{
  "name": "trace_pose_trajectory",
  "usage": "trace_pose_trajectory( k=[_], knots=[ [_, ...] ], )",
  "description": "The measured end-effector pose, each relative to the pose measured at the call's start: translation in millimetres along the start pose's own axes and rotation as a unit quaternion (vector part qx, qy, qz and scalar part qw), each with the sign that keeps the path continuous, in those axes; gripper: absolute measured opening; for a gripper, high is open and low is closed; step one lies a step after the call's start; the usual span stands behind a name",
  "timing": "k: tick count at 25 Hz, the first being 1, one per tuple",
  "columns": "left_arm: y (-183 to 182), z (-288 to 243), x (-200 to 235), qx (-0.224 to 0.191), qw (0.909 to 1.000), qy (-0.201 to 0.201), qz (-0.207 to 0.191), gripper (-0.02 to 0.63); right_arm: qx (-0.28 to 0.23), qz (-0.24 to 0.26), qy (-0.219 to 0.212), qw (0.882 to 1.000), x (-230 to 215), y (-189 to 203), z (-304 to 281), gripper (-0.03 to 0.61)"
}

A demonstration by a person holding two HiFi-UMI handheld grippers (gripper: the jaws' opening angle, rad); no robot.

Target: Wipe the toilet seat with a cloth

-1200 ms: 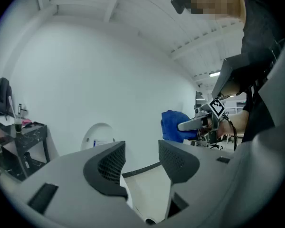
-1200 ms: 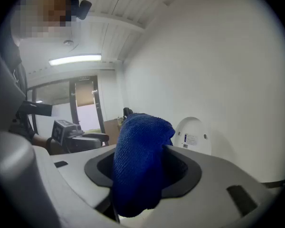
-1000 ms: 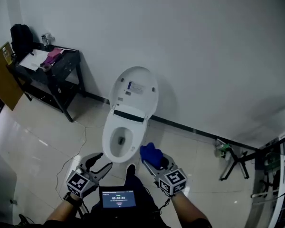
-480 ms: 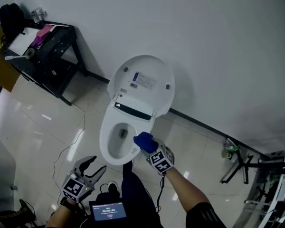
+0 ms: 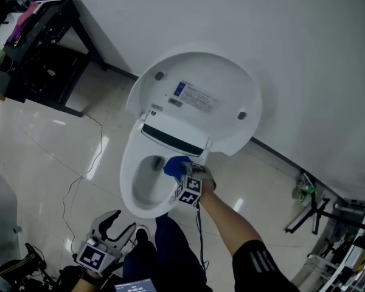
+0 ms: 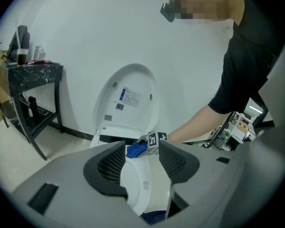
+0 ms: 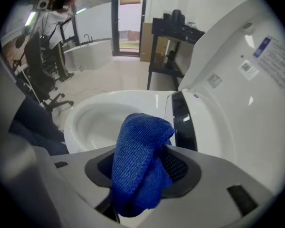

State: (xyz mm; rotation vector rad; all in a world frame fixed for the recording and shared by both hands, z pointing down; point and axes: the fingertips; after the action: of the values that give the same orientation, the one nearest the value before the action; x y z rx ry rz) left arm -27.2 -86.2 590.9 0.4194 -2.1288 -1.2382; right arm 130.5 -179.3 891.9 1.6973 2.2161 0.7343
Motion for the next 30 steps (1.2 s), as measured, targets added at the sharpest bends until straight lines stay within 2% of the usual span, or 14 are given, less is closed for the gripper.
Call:
trace_pose_trajectory(
  k=[5,8,13,16,19,25,30],
  knots=[
    [22.3,-5.9,16.8,0.02,0.9992,-0.022,0.028,0.225,0.042,0.057,-0.005,0.997,-12.7,29.1,-54.7,0.242],
    [33.5,-6.7,23.8,0.03,0.9986,-0.029,0.034,0.225,0.06,0.047,-0.006,0.997,-17.7,48.7,-69.8,0.242],
    [42.4,-9.6,23.5,0.038,0.9982,-0.024,0.04,0.225,0.074,0.014,-0.032,0.997,-4.6,71.2,-64.9,0.242],
    [42.9,-11.0,19.0,0.035,0.9984,-0.02,0.041,0.225,0.099,-0.024,-0.054,0.993,21.5,91.7,-53.7,0.242],
    [45.1,-10.4,13.1,0.032,0.9986,-0.014,0.04,0.225,0.116,-0.036,-0.071,0.99,55.4,101.9,-46.0,0.242],
    [58.9,3.5,2.7,0.038,0.9982,-0.013,0.044,0.225,0.127,-0.005,-0.105,0.986,128.9,94.0,-47.9,0.242],
    [69.9,18.4,-0.9,0.041,0.998,-0.02,0.043,0.225,0.12,-0.007,-0.125,0.985,176.4,77.6,-57.1,0.241]
  ],
)
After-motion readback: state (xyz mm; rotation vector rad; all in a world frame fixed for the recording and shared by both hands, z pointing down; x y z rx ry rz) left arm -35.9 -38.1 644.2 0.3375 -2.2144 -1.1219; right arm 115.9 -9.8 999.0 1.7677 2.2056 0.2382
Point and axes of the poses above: the fingertips, and each gripper's own axes: z backward along the fingers, x to its left, y out of its underside, and after that the axes turned 12 degrees about -x, right-handed
